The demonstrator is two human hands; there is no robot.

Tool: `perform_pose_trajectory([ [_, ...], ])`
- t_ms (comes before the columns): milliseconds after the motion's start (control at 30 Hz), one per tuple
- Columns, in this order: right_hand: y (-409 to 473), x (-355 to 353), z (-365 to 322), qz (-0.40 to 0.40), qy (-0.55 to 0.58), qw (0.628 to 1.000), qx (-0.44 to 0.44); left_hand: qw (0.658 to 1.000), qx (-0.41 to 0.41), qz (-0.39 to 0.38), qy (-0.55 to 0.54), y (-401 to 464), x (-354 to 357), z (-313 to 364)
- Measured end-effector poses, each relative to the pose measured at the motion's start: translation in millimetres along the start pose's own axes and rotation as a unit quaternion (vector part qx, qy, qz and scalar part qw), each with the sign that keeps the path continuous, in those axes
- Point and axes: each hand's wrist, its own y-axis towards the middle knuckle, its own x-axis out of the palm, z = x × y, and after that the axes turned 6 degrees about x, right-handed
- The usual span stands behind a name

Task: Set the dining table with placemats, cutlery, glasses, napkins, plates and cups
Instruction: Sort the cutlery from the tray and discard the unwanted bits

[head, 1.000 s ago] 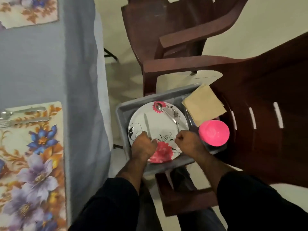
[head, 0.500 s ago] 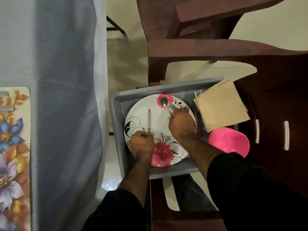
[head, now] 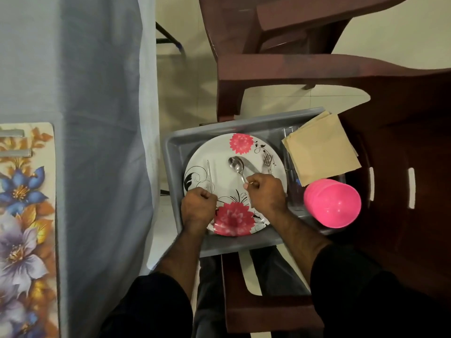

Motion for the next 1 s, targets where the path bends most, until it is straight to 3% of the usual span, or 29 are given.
perform_pose_trajectory([
  [133,-10.5,-3.5,13.3,0.009,0.039,0.999,0.002,0.999,0.049,-0.003,-0.021,2.7,-7.4,4.0],
  [400,-28.3,-6.6,19.2,0.133,0.078,0.986,0.06,0.984,0.061,-0.045,-0.162,-2.2,-20.6,-2.5],
  [600,-22.8,9.2,16.6,0.129,0.035,0.981,0.138,0.973,0.06,-0.073,-0.212,-15.7,-32.6,-16.0],
  [833,1.4,16.4,6.9,0.154,-0.034,0.98,0.121,0.971,0.072,-0.09,-0.209,-28.2,-40.2,-23.0],
  [1000,-17.8,7.5,14.1,0.126,-0.023,0.991,0.023,0.97,0.068,-0.085,-0.219,-36.8,-43.2,-18.4],
])
